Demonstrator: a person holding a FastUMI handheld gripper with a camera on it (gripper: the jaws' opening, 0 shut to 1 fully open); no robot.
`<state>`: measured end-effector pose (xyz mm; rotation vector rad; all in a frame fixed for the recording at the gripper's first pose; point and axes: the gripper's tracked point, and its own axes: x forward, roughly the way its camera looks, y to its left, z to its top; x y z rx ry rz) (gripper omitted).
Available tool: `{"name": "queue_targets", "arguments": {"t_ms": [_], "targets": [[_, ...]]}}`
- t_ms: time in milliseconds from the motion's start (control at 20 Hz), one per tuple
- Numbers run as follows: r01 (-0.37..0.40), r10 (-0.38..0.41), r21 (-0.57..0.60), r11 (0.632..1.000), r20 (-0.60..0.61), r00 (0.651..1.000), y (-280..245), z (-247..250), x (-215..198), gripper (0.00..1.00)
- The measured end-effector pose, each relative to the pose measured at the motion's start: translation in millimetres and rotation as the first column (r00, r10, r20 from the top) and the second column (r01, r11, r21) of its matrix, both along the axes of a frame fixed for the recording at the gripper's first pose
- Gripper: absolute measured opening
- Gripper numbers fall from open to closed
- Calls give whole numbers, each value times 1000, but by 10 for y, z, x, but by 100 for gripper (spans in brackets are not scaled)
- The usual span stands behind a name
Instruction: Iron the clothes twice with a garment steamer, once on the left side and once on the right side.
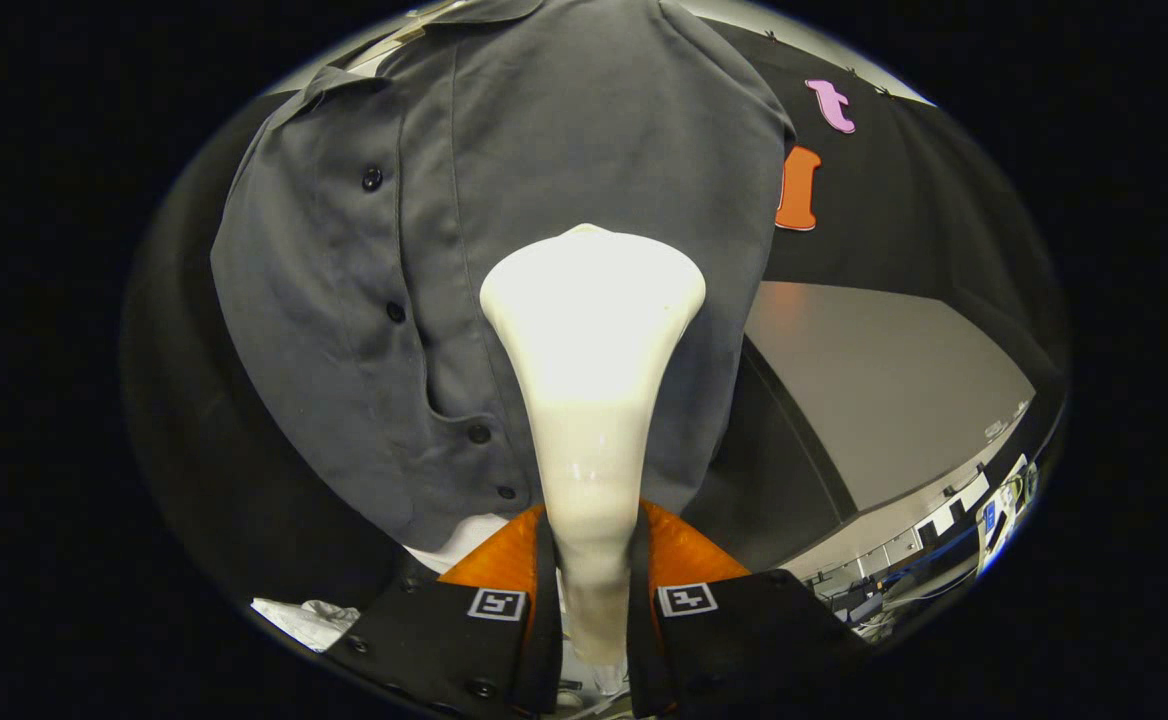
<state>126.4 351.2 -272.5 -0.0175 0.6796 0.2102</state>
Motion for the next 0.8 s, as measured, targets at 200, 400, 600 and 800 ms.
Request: {"name": "queue_targets", "arguments": {"t_ms": [200, 400, 600, 800], "targets": [[6, -6, -6, 1000, -39, 999, -18, -235, -45, 34], [5, -6, -12, 1000, -78, 997, -33, -507, -144, 34], [10, -12, -13, 1000, -125, 992, -61, -767, -223, 34], [7, -11, -19, 1000, -164, 986, -91, -1063, -302, 34]]}}
